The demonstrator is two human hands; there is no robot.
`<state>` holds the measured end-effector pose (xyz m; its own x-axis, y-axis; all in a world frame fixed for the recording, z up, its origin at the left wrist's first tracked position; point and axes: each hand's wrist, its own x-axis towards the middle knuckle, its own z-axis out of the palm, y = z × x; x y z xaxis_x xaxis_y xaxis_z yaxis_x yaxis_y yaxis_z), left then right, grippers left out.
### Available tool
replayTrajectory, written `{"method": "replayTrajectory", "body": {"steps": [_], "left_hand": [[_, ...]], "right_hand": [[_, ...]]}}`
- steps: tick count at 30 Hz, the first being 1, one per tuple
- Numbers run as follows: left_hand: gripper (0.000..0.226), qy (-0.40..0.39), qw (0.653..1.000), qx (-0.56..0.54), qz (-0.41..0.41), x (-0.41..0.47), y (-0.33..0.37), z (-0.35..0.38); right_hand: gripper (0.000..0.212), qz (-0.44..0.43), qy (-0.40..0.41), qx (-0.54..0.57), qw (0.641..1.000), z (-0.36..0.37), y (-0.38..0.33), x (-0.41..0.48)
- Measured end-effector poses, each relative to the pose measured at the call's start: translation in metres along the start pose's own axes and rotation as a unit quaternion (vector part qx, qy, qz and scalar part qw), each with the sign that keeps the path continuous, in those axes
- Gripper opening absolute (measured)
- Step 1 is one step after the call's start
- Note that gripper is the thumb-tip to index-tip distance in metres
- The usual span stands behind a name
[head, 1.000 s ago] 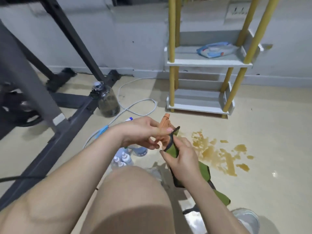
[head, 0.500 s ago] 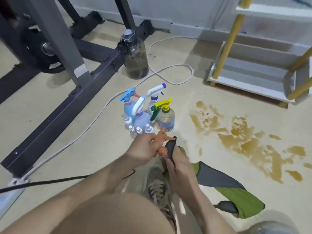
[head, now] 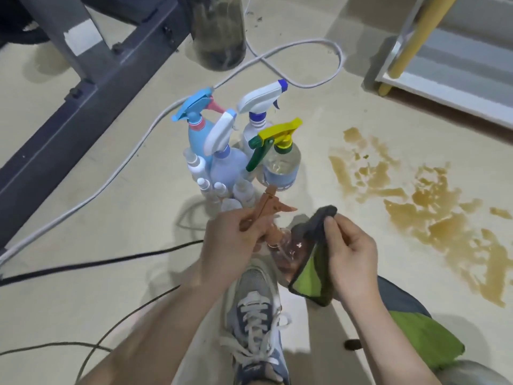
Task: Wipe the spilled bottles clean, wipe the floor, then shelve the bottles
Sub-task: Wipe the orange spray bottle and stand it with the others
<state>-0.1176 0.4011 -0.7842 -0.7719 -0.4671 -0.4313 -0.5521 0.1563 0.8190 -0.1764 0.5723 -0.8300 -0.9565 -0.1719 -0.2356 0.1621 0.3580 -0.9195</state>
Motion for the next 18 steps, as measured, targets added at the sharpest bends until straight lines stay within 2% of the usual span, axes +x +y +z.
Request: {"method": "replayTrajectory", "body": {"steps": [1, 3, 5, 7, 9, 13, 14, 16, 17, 18], "left_hand": [[0.022, 0.002, 1.0, 0.02, 0.014, 0.003, -0.002, 0.002], [0.022, -0.009, 0.996, 0.079, 0.043, 0.007, -0.007, 0.004], [0.02, -0.021, 0.989, 0.128, 0.07, 0.007, -0.007, 0.006], [0.031, -0.032, 0.986, 0.142, 0.086, 0.004, -0.008, 0.006], [0.023, -0.042, 0.981, 0.161, 0.104, 0.003, -0.008, 0.007], [0.015, -0.056, 0.977, 0.168, 0.116, 0.005, -0.002, 0.011], [0.019, -0.053, 0.978, 0.167, 0.112, 0.007, 0.0, 0.013], [0.029, -0.043, 0.98, 0.168, 0.095, 0.013, 0.003, 0.016], [0.03, -0.043, 0.982, 0.162, 0.084, 0.014, 0.004, 0.017], [0.03, -0.044, 0.984, 0.156, 0.079, 0.015, 0.004, 0.018]], "right_hand": [[0.025, -0.043, -0.018, 0.029, 0.998, 0.004, -0.015, 0.002], [0.025, -0.122, -0.085, 0.0, 0.989, 0.024, -0.032, 0.005], [0.03, -0.166, -0.149, -0.082, 0.971, 0.043, -0.031, 0.011], [0.026, -0.171, -0.177, -0.197, 0.949, 0.045, -0.028, 0.023], [0.014, -0.153, -0.211, -0.236, 0.936, 0.032, -0.023, 0.034], [0.017, -0.094, -0.279, -0.098, 0.951, 0.004, -0.013, 0.041], [0.023, -0.061, -0.296, -0.068, 0.951, 0.0, -0.009, 0.043], [0.06, 0.041, -0.313, 0.008, 0.949, -0.008, -0.005, 0.05], [0.065, 0.083, -0.31, 0.048, 0.946, -0.013, -0.004, 0.051], [0.057, 0.108, -0.29, 0.067, 0.949, -0.018, -0.002, 0.051]]}}
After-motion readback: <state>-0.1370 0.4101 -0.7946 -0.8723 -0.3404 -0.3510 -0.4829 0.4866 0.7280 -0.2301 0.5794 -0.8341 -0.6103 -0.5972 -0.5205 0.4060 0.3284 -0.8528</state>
